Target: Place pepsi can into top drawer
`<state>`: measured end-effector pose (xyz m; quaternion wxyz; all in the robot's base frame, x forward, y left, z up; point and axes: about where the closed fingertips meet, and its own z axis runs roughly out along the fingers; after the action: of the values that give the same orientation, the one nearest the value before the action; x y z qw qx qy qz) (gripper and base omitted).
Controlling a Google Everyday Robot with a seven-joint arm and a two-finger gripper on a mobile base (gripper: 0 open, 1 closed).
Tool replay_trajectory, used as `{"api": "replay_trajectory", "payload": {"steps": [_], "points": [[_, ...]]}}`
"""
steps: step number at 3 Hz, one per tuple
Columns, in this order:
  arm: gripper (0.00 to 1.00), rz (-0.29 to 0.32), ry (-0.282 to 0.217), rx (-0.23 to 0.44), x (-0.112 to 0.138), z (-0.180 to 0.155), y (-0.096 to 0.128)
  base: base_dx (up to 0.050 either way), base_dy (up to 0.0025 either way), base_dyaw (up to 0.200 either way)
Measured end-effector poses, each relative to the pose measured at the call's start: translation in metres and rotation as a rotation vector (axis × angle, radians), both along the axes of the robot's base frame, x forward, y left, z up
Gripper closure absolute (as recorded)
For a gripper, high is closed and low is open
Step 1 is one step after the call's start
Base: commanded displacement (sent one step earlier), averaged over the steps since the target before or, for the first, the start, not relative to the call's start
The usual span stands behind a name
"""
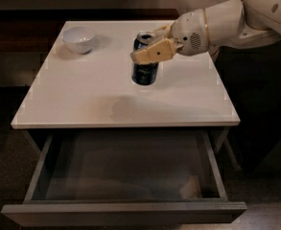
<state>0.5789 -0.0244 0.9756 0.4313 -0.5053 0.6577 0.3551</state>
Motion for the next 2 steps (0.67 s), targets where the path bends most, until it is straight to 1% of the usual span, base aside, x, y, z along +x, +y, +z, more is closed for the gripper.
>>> {"api": "replay_trajectory", "payload": {"steps": [1, 2], "points": [[1.00, 0.104, -0.005, 0.018, -0.056, 0.002, 0.018, 0.000, 0.00000, 0.000], [1.00, 0.190, 0.004, 0.024, -0.100, -0.005, 0.032, 0.000, 0.00000, 0.000]]}}
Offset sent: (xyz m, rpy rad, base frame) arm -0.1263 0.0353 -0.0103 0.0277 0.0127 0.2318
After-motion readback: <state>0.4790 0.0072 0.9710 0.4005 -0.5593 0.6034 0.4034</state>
